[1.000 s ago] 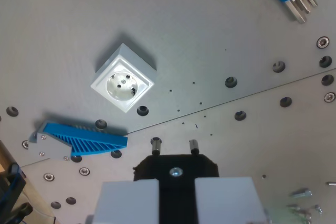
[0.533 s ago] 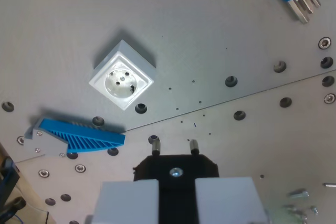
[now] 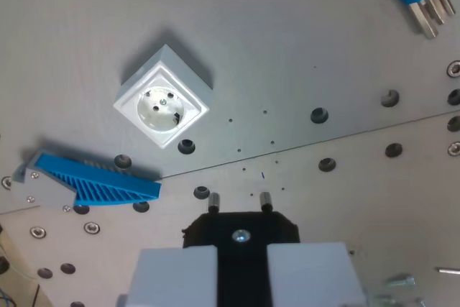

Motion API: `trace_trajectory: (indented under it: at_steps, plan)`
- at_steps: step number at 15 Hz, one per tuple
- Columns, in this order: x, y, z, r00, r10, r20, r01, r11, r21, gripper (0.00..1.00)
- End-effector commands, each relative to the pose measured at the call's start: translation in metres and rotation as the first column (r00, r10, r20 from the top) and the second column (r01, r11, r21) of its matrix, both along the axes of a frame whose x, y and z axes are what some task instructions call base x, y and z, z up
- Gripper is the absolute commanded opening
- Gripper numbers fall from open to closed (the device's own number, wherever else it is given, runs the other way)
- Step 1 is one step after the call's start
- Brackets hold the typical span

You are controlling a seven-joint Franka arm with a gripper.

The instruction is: Move above the white socket

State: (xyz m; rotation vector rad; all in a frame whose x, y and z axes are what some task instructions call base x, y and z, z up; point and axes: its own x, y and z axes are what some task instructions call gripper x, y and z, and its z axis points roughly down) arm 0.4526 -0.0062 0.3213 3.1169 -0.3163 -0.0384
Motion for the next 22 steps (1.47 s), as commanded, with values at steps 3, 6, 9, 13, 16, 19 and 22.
trace_trajectory:
  at_steps: [3,6,9,13,16,19,22]
  plan:
    - [-0.008,0.007,-0.026,0.975,0.205,0.088,-0.205,0.979,-0.016,0.00]
    - [-0.011,0.013,-0.041,0.960,0.266,0.084,-0.266,0.964,-0.020,0.00]
    - [-0.015,0.018,-0.056,0.942,0.326,0.079,-0.325,0.945,-0.024,0.00]
    - [-0.020,0.025,-0.077,0.912,0.403,0.082,-0.402,0.915,-0.028,0.00]
    - [-0.025,0.032,-0.092,0.888,0.453,0.081,-0.452,0.892,-0.031,0.00]
    - [-0.029,0.038,-0.107,0.863,0.498,0.079,-0.498,0.867,-0.032,0.00]
    - [-0.033,0.044,-0.123,0.839,0.538,0.079,-0.537,0.843,-0.035,0.00]
